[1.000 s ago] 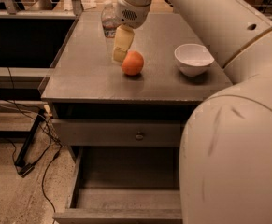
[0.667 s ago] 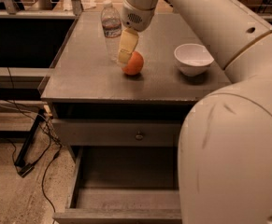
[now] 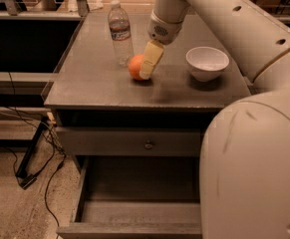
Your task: Place orange into middle drawer
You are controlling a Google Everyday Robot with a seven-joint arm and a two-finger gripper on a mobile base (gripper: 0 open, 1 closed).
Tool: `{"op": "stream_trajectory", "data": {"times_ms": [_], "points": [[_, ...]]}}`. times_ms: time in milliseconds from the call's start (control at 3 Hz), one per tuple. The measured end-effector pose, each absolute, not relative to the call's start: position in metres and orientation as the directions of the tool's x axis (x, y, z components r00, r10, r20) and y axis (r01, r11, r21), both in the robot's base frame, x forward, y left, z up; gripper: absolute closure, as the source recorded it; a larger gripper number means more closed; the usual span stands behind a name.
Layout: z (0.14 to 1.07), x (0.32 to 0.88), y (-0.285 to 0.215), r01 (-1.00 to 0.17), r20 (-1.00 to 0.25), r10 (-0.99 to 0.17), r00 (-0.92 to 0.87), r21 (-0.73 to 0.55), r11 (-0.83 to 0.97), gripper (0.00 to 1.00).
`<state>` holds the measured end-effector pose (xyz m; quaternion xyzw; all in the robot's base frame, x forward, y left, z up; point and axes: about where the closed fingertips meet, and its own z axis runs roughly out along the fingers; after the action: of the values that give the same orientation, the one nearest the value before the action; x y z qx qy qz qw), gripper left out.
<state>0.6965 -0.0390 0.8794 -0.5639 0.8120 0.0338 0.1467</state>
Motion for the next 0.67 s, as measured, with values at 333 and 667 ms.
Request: {"op": "stream_trajectory", "data": {"times_ms": [333, 667], "points": [[0.8793, 0.6967, -0.0389, -0.926, -0.277, -0.906, -0.321, -0.111, 0.362, 0.0], [0.8846, 0.6904, -0.0296, -0.935, -0.296, -0.914, -0.277, -0.134, 0.327, 0.0]]}}
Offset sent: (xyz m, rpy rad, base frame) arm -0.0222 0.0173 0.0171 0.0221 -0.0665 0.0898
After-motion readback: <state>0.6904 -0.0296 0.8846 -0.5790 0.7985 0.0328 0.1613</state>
